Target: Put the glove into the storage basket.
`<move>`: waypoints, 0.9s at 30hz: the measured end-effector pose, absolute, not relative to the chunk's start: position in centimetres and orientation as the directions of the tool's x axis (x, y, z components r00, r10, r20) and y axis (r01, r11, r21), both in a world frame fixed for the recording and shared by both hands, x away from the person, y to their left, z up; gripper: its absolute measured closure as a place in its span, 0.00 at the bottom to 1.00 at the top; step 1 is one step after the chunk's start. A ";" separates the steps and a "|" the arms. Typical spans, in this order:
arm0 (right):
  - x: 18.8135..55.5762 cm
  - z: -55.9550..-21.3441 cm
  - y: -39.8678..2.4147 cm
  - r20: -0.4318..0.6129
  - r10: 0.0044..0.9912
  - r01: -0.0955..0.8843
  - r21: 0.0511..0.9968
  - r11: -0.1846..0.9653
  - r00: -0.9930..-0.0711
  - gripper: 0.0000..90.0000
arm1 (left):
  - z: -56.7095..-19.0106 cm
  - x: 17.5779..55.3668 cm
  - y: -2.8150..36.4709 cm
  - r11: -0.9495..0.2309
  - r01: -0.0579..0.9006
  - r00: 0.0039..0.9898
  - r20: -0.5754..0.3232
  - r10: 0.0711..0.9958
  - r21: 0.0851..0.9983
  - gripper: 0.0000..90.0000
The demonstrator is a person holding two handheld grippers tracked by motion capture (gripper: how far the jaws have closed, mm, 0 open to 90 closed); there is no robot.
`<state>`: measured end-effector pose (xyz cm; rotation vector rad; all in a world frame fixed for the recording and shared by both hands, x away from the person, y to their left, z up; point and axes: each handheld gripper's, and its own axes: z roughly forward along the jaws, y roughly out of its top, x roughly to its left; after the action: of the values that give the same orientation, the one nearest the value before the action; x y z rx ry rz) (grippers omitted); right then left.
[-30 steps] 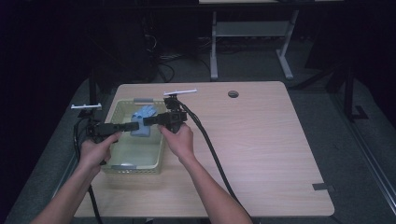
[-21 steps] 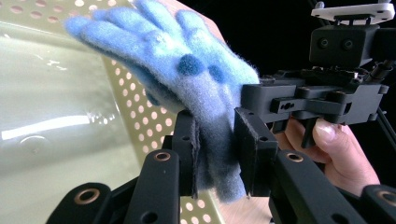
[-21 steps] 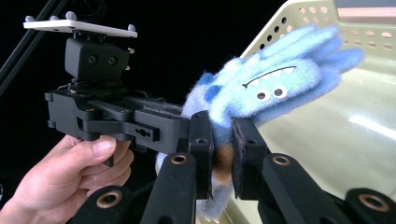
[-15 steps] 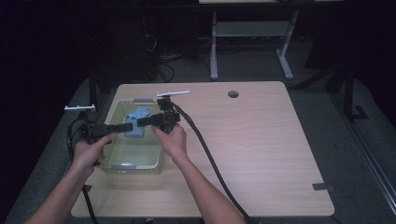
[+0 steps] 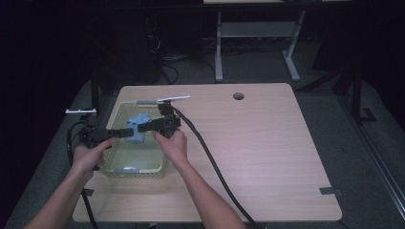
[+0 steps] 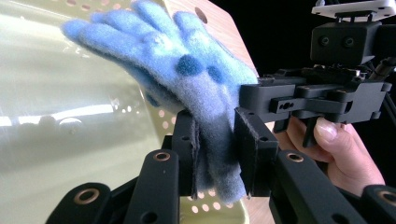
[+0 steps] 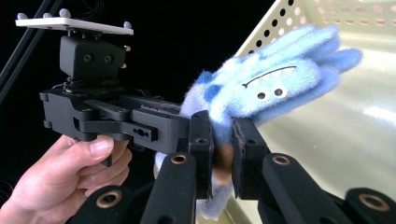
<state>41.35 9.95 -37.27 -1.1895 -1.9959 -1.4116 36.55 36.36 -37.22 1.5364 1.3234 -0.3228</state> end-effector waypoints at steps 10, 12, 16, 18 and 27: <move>41.4 -38.4 10.8 0.738 0.405 0.835 0.532 0.143 -0.539 0.89 | -38.4 36.5 37.1 0.139 0.858 0.344 -0.752 0.562 0.495 0.78; 41.4 -38.5 10.8 0.740 0.404 0.836 0.529 0.144 -0.537 0.89 | -38.5 36.5 37.2 0.135 0.860 0.342 -0.752 0.564 0.492 0.78; 41.4 -39.2 11.0 0.742 0.412 0.843 0.517 0.149 -0.529 0.89 | -39.2 36.6 37.2 0.125 0.871 0.329 -0.752 0.571 0.476 0.78; 41.4 -39.5 11.1 0.744 0.415 0.846 0.511 0.152 -0.523 0.89 | -39.3 36.6 37.2 0.123 0.873 0.327 -0.753 0.571 0.472 0.78; 41.4 -40.3 11.3 0.752 0.421 0.857 0.492 0.153 -0.507 0.89 | -39.9 36.6 37.3 0.115 0.881 0.313 -0.748 0.585 0.459 0.78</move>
<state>41.42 11.33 -40.35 -1.2145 -1.9953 -1.3180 36.65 37.35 -39.92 1.5751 1.3766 -0.3692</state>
